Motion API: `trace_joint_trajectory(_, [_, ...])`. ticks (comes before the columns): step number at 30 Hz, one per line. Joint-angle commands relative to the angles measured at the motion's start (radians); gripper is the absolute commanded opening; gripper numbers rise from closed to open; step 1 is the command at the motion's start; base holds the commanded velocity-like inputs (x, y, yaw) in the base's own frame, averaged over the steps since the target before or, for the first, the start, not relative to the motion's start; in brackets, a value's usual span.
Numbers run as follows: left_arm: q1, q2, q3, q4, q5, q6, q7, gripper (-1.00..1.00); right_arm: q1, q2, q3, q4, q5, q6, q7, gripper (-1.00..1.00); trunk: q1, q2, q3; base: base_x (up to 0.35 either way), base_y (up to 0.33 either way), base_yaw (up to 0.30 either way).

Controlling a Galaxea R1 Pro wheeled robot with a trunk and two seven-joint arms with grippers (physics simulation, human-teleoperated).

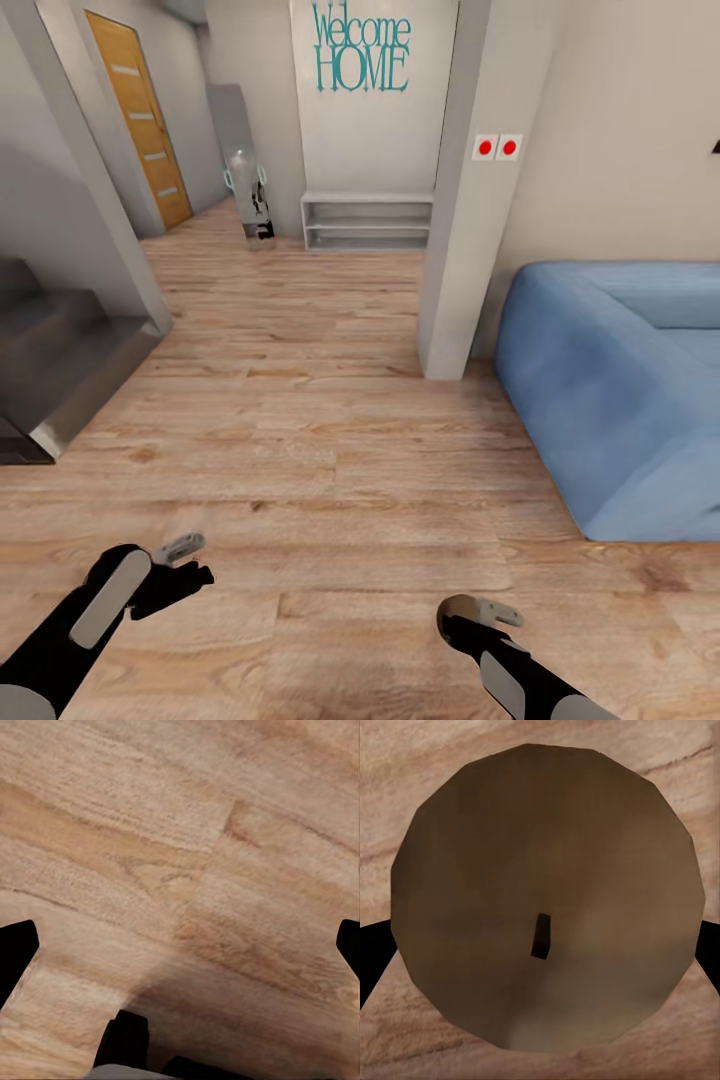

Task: Place each of the two pumpkins and all three candles from the living room inside a cabinet in the living room (use any cabinet), then make sure every cabinet is closed, and position the cauldron so it is next to a table in the living room.

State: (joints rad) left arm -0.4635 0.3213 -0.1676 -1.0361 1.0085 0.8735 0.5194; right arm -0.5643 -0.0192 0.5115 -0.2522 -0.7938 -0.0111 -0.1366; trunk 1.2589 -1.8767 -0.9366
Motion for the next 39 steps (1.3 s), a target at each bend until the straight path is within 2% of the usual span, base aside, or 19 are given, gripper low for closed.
trace_joint_trajectory(1, [-0.001,-0.007,-0.003,0.016,-0.015,-0.011,0.01,1.0,0.0,-0.001,0.009,0.0,-0.01,-0.006,-0.006,-1.0,-0.004,0.007,0.002,0.0,0.0,0.0])
trace_joint_trajectory(4, [-0.001,-0.019,-0.004,0.074,-0.066,-0.028,0.01,1.0,0.0,-0.001,0.009,0.004,-0.01,-0.033,-0.006,-1.0,-0.016,0.028,0.012,0.0,0.0,0.0])
trace_joint_trajectory(7, [-0.001,-0.048,-0.007,0.152,-0.11,-0.084,0.007,1.0,0.0,-0.001,0.009,0.007,-0.01,-0.044,-0.006,-1.0,-0.027,0.049,0.021,0.0,0.0,0.0])
trace_joint_trajectory(9, [-0.001,-0.078,-0.011,0.214,-0.14,-0.161,0.006,1.0,0.0,-0.001,0.009,0.008,-0.01,-0.048,-0.006,-1.0,-0.035,0.063,0.028,0.0,0.0,0.0])
trace_joint_trajectory(14, [-0.001,-0.156,-0.046,0.39,-0.253,-0.365,-0.005,1.0,0.0,-0.001,0.008,0.012,-0.013,-0.066,-0.006,-1.0,-0.054,0.098,0.043,0.0,0.0,0.0])
trace_joint_trajectory(16, [-0.001,-0.179,-0.055,0.448,-0.285,-0.455,-0.006,1.0,0.0,-0.001,0.008,0.013,-0.014,-0.086,-0.006,-1.0,-0.062,0.112,0.049,0.0,0.0,0.0])
trace_joint_trajectory(19, [-0.001,-0.191,-0.06,0.507,-0.306,-0.531,-0.012,1.0,0.0,-0.001,0.008,0.014,-0.014,-0.101,-0.006,-1.0,-0.073,0.133,0.059,0.0,0.0,0.0])
trace_joint_trajectory(21, [-0.001,-0.195,-0.063,0.556,-0.316,-0.603,-0.041,1.0,0.0,-0.001,0.009,0.016,-0.016,-0.107,-0.006,-1.0,-0.081,0.147,0.065,0.0,0.0,0.0])
trace_joint_trajectory(23, [-0.001,-0.195,-0.064,0.569,-0.317,-0.641,-0.059,1.0,0.0,-0.001,0.009,0.018,-0.016,-0.109,-0.006,-1.0,-0.088,0.161,0.071,0.0,0.0,0.0])
trace_joint_trajectory(29, [0.0,-0.198,-0.061,0.579,-0.316,-0.669,-0.07,1.0,0.0,-0.002,0.007,0.025,-0.016,-0.136,-0.007,-1.0,-0.111,0.203,0.09,0.0,0.0,0.0])
trace_joint_trajectory(33, [0.001,-0.203,-0.057,0.639,-0.316,-0.685,-0.073,1.0,0.0,-0.001,0.008,0.052,-0.015,-0.167,-0.006,-1.0,-0.127,0.231,0.103,0.0,0.0,0.0])
trace_joint_trajectory(39, [0.002,-0.234,-0.058,0.67,-0.318,-0.706,-0.074,1.0,0.0,0.0,0.009,0.074,-0.015,-0.206,-0.007,-1.0,-0.15,0.273,0.122,0.0,0.0,0.0])
